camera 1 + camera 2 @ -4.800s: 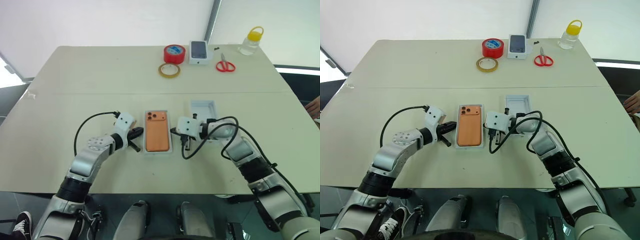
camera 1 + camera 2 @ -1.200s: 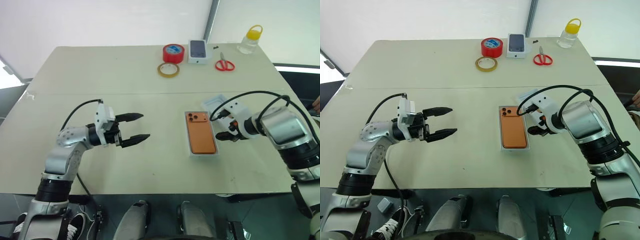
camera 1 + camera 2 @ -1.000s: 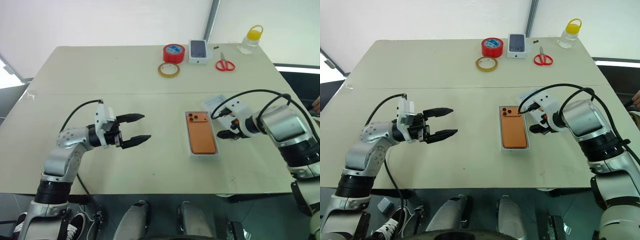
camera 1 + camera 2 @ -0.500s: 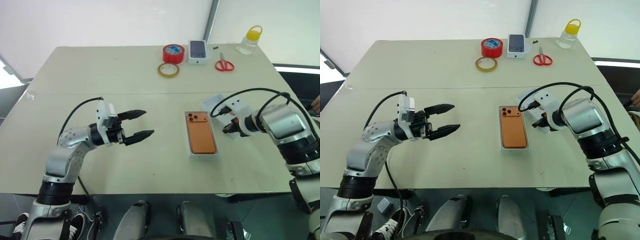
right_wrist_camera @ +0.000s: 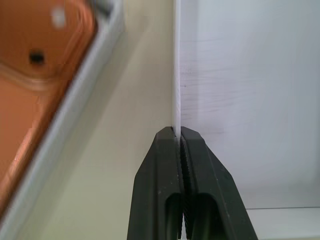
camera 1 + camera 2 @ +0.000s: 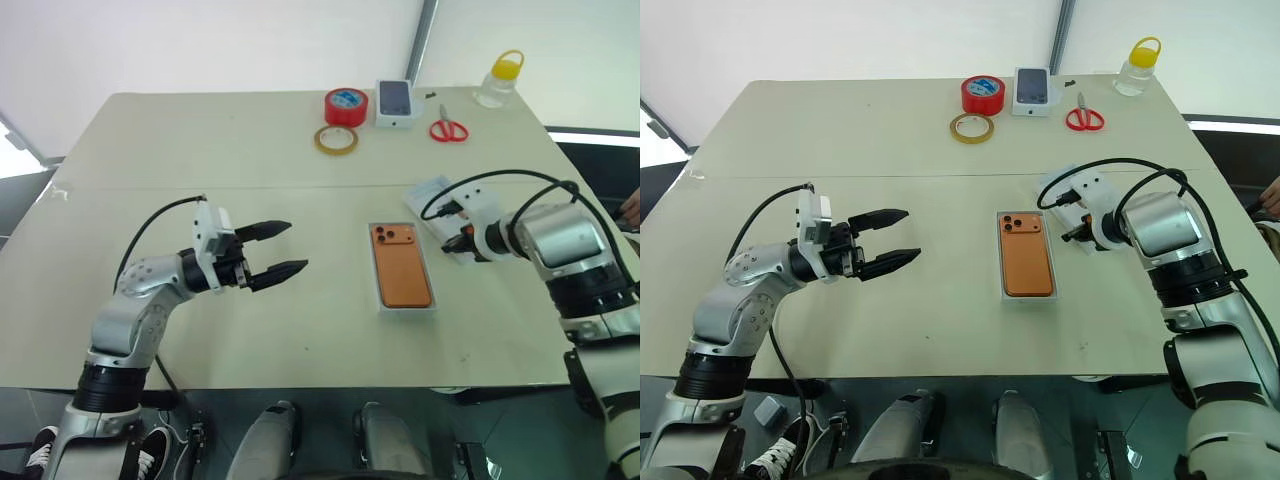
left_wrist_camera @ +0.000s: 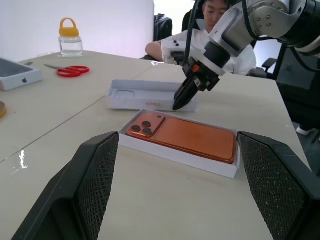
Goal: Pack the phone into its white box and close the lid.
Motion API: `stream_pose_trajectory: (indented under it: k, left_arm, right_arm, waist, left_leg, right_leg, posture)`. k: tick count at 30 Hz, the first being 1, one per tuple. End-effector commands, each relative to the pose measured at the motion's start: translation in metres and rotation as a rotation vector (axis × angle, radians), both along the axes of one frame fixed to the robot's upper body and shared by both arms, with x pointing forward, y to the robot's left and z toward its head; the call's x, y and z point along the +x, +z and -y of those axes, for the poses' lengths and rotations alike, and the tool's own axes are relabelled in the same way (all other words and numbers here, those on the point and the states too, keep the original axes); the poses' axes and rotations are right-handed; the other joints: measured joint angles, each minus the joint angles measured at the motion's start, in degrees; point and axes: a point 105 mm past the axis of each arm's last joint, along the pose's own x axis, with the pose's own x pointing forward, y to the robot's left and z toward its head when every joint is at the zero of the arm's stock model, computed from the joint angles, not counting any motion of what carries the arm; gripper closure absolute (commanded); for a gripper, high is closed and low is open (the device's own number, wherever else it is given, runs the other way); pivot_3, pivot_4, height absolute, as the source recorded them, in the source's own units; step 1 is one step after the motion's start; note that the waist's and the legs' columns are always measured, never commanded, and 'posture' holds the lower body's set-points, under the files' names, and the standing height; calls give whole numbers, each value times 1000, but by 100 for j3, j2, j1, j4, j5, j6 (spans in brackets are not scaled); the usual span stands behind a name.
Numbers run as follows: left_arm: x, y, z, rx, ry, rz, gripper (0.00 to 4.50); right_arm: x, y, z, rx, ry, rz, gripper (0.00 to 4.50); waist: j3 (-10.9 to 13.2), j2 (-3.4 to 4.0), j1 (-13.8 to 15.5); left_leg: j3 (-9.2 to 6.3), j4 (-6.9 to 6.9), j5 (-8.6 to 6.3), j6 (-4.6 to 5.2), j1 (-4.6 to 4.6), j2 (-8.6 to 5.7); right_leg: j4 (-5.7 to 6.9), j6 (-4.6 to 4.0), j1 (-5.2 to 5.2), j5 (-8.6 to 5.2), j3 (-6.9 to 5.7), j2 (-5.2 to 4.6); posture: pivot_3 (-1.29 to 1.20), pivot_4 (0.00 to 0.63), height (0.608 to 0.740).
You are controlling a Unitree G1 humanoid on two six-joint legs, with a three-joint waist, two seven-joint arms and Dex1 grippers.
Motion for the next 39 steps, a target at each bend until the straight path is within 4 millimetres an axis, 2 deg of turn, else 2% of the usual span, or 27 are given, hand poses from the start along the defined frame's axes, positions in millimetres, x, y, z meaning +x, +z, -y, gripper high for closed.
stream_pose_trajectory:
  k: [1,6,12,17,22,25,28,31,35,39]
  left_arm:
    - [2,9,-1,-3,10,42,545]
    - [5,9,-5,1,28,41,545]
    - [9,11,-6,2,30,38,545]
    - [12,13,-4,5,25,40,545]
    - [12,13,-3,-5,29,34,545]
    - [17,25,-8,-109,64,3,545]
    - [22,34,-12,-179,97,-21,545]
    - [21,33,-13,-164,106,-22,545]
    - [17,26,-10,-132,103,-24,545]
    - [13,18,-5,-115,95,-41,545]
  right_arm:
    - [17,41,-6,109,4,192,4467]
    - [25,70,-23,330,33,365,4467]
    - [8,80,-68,663,146,379,4467]
    - [-25,80,-110,922,282,261,4467]
    - [-53,80,-135,1202,348,63,4467]
    - [-65,80,-142,1264,390,15,4467]
    - [-86,65,-149,1269,454,-66,4467]
    - [-106,52,-152,1269,506,-154,4467]
    - [-111,34,-144,1215,442,-210,4467]
    - [-113,29,-146,1230,421,-265,4467]
  waist:
    - [2,2,4]
    - [2,2,8]
    - [4,5,-6]
    - [5,7,4]
    - [6,9,-4]
    - [8,15,0]
    - [7,14,17]
    - [8,14,-6]
    - [8,16,-44]
    - [8,15,-37]
  left_leg:
    - [0,0,0,0,0,0]
    - [0,2,1,-1,0,0]
    - [0,0,1,-1,0,2]
    - [-2,1,1,-2,0,2]
    - [-2,0,1,-2,0,3]
    - [-3,-1,1,-2,0,2]
    - [-4,-2,1,-1,-1,2]
    - [-3,-3,1,0,-1,1]
    - [4,2,1,1,0,3]
    - [4,-5,1,1,3,5]
  right_leg:
    - [0,0,0,0,0,0]
    - [1,0,1,0,0,1]
    - [2,0,-1,0,2,3]
    - [4,0,0,1,3,4]
    - [7,-1,-4,1,4,4]
    - [7,-2,-4,2,5,4]
    - [6,-2,-4,1,4,3]
    - [3,-2,-3,1,5,2]
    - [11,-2,-5,2,11,3]
    - [8,-3,-4,1,11,5]
  posture:
    - [0,150,740]
    - [0,150,740]
    - [0,150,740]
    - [0,150,740]
    - [0,150,740]
    - [0,150,740]
    - [0,150,740]
    - [0,150,740]
    - [0,150,740]
    - [0,150,740]
